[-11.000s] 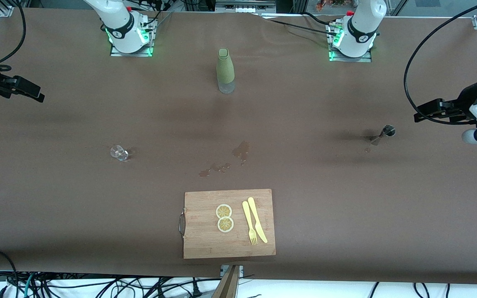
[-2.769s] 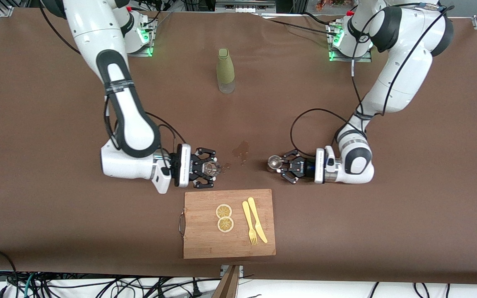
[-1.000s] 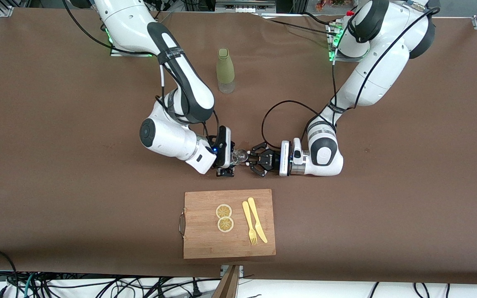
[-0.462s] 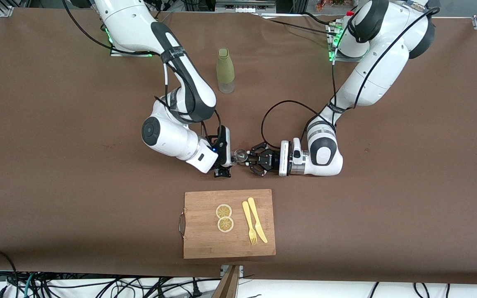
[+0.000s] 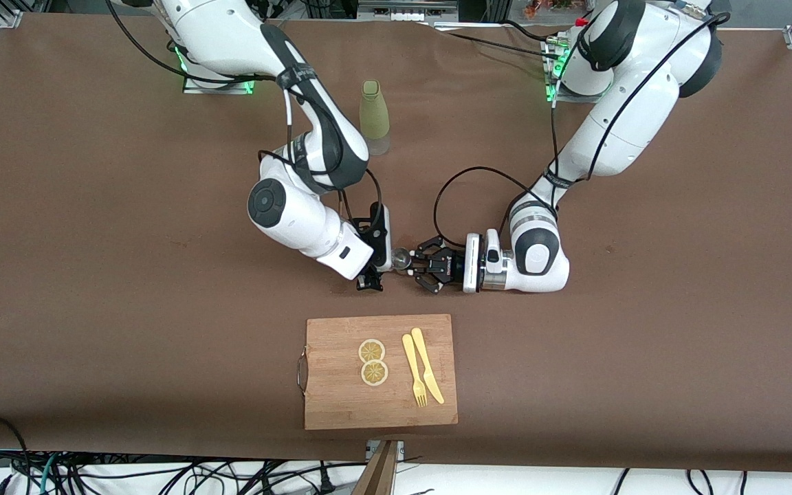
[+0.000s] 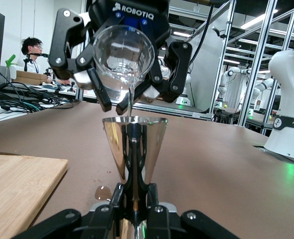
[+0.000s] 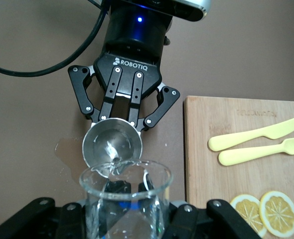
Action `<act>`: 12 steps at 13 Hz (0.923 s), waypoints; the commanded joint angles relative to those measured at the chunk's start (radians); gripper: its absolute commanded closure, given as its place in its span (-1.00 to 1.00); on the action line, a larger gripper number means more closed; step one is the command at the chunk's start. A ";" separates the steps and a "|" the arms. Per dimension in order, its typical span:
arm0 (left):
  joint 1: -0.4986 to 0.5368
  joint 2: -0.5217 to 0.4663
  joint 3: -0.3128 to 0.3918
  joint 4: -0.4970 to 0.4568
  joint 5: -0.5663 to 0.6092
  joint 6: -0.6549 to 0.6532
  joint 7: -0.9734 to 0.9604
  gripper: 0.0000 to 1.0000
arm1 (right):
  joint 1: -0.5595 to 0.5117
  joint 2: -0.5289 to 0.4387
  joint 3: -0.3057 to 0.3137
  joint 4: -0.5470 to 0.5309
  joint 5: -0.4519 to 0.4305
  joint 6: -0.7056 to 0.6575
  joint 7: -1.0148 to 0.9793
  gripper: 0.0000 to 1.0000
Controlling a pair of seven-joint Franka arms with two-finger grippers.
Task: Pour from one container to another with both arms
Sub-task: 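Tilt the glass cup with the right gripper to pour into the jigger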
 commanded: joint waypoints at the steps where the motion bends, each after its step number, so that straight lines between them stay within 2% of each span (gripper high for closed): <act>1: -0.009 -0.007 -0.003 0.005 -0.034 0.025 0.028 1.00 | 0.030 -0.028 -0.011 -0.023 -0.064 -0.001 0.059 1.00; 3: -0.009 -0.007 -0.003 0.005 -0.034 0.024 0.028 1.00 | 0.030 -0.028 -0.009 -0.023 -0.101 -0.013 0.090 1.00; 7: -0.009 -0.007 -0.004 0.007 -0.034 0.022 0.028 1.00 | 0.029 -0.034 -0.008 -0.023 -0.091 -0.016 0.096 1.00; 10: -0.011 -0.007 -0.004 0.007 -0.034 0.022 0.026 1.00 | 0.021 -0.049 -0.008 -0.025 -0.078 -0.041 0.202 1.00; 12: -0.009 -0.007 -0.004 0.007 -0.034 0.022 0.026 1.00 | 0.021 -0.051 -0.009 -0.025 0.019 -0.041 0.207 1.00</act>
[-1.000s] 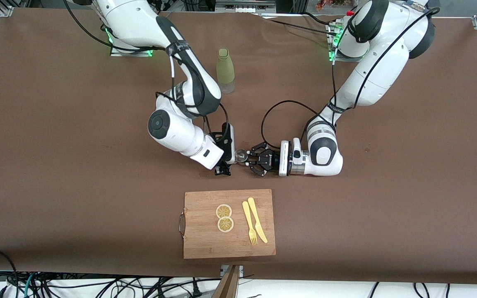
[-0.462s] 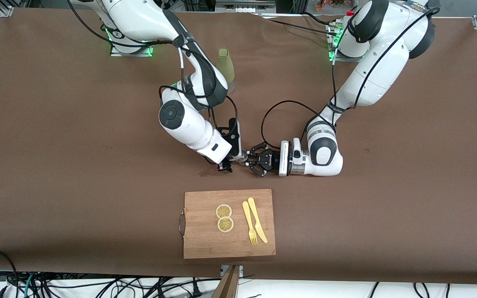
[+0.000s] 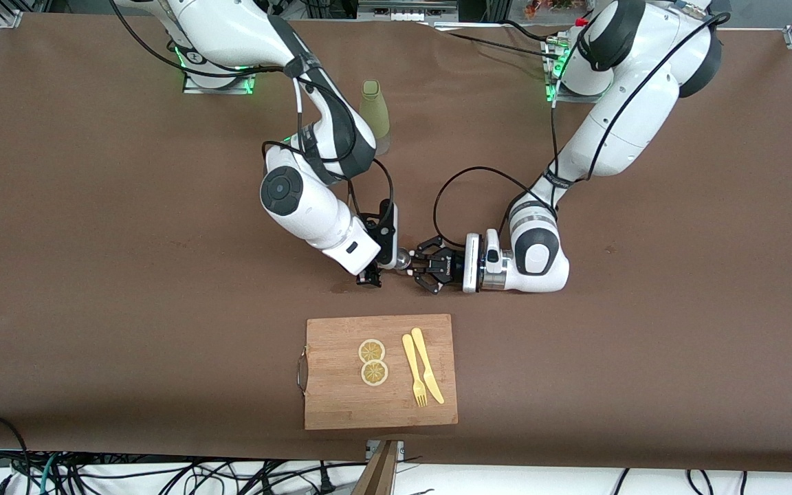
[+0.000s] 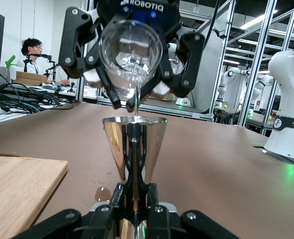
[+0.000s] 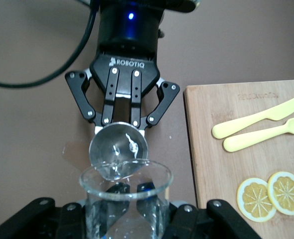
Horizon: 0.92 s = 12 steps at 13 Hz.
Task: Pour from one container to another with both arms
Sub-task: 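Tilt the glass cup with the right gripper to pour into the jigger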
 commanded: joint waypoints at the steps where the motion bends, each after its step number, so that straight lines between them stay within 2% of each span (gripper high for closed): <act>1: -0.009 -0.007 -0.002 0.005 -0.034 0.022 0.026 1.00 | 0.000 -0.034 -0.003 -0.025 0.096 -0.012 0.016 1.00; 5: -0.008 -0.009 0.007 0.005 -0.028 0.014 0.038 1.00 | -0.003 -0.046 -0.004 -0.026 0.181 -0.007 0.003 1.00; 9: 0.007 -0.012 0.019 0.003 -0.022 0.008 0.070 1.00 | -0.049 -0.062 -0.006 -0.028 0.237 -0.015 -0.058 1.00; 12: 0.033 -0.012 0.045 0.000 -0.021 -0.062 0.100 1.00 | -0.115 -0.069 -0.006 -0.029 0.375 -0.059 -0.183 1.00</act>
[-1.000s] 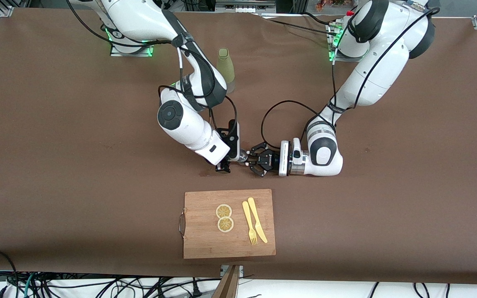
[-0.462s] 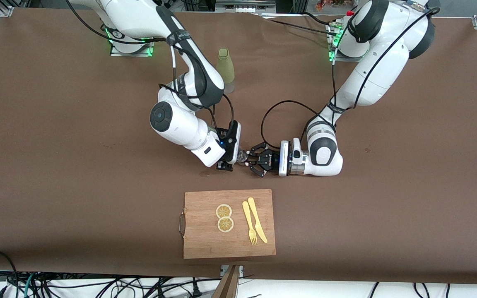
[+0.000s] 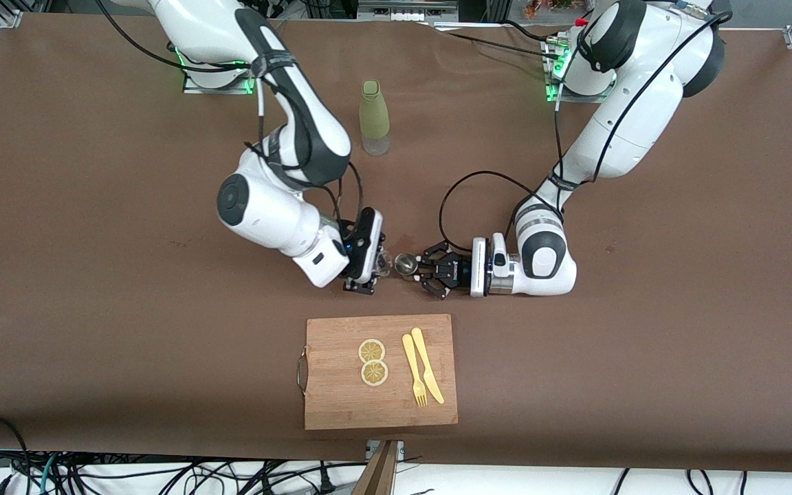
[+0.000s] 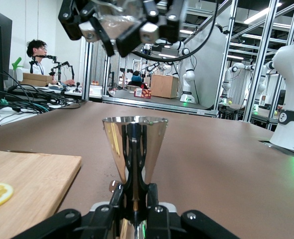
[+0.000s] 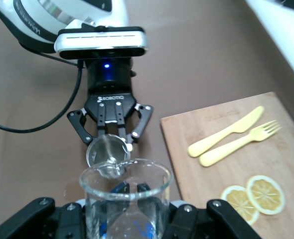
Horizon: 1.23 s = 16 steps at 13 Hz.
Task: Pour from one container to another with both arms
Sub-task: 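Tip the glass cup upright and draw both grippers apart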
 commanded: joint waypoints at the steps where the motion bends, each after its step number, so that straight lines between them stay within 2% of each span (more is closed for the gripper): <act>1: 0.037 -0.012 0.024 -0.011 -0.019 -0.068 0.083 1.00 | -0.078 -0.036 0.009 -0.030 0.129 -0.091 -0.141 1.00; 6: 0.143 -0.012 0.121 -0.023 0.097 -0.296 0.108 1.00 | -0.256 -0.035 0.011 -0.060 0.280 -0.277 -0.411 1.00; 9: 0.193 -0.009 0.231 -0.031 0.139 -0.480 0.161 1.00 | -0.376 -0.019 0.012 -0.097 0.332 -0.399 -0.575 1.00; 11: 0.226 -0.009 0.288 -0.031 0.186 -0.589 0.192 1.00 | -0.439 -0.016 0.012 -0.161 0.364 -0.414 -0.693 1.00; 14: 0.264 -0.012 0.385 -0.029 0.258 -0.711 0.232 1.00 | -0.551 0.060 0.015 -0.204 0.492 -0.548 -0.897 1.00; 16: 0.298 -0.007 0.432 -0.031 0.312 -0.767 0.287 1.00 | -0.614 0.109 0.015 -0.218 0.509 -0.622 -0.998 1.00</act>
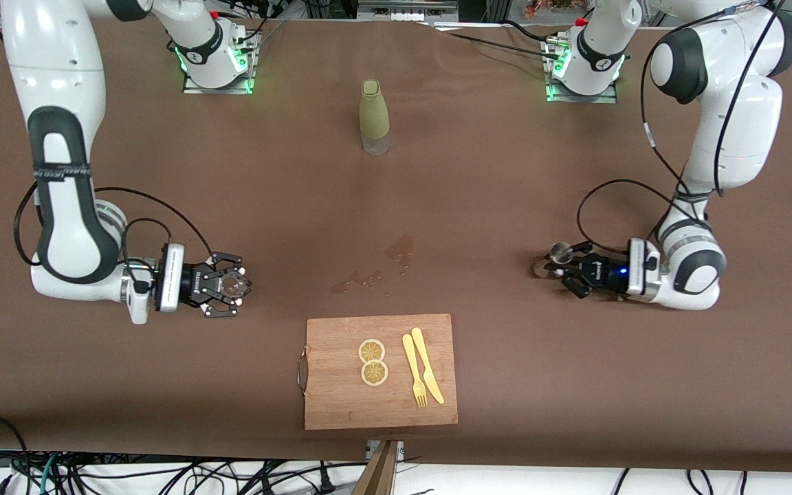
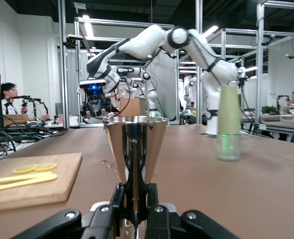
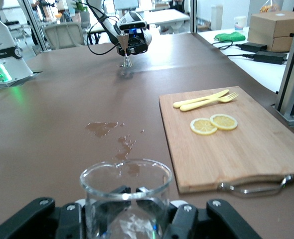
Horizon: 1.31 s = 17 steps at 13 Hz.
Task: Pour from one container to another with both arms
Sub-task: 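Tip the glass cup upright and draw both grippers apart, then lower the glass cup with the right gripper while the left gripper lowers the jigger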
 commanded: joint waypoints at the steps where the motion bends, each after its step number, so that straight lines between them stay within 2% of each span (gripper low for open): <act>1: 0.053 -0.008 0.043 -0.013 0.085 -0.068 0.097 1.00 | -0.084 0.053 0.021 -0.015 0.044 -0.094 -0.128 1.00; 5: 0.131 0.004 0.091 -0.057 0.158 -0.113 0.197 1.00 | -0.167 0.169 0.022 -0.011 0.070 -0.191 -0.284 1.00; 9: 0.191 0.021 0.109 -0.059 0.224 -0.136 0.241 1.00 | -0.193 0.248 0.024 -0.008 0.107 -0.217 -0.411 1.00; 10: 0.199 0.026 0.111 -0.059 0.225 -0.136 0.254 1.00 | -0.193 0.257 0.024 -0.006 0.110 -0.219 -0.429 0.95; 11: 0.206 0.031 0.112 -0.059 0.225 -0.137 0.260 1.00 | -0.194 0.258 0.024 -0.006 0.122 -0.220 -0.449 0.75; 12: 0.206 0.037 0.115 -0.059 0.233 -0.136 0.272 1.00 | -0.194 0.259 0.024 -0.006 0.125 -0.225 -0.455 0.02; 13: 0.206 0.044 0.117 -0.056 0.250 -0.134 0.286 1.00 | -0.199 0.257 0.022 -0.006 0.122 -0.246 -0.454 -0.98; 17: 0.212 0.072 0.117 -0.043 0.256 -0.124 0.312 1.00 | -0.246 0.248 0.018 -0.006 0.072 -0.268 -0.446 -1.00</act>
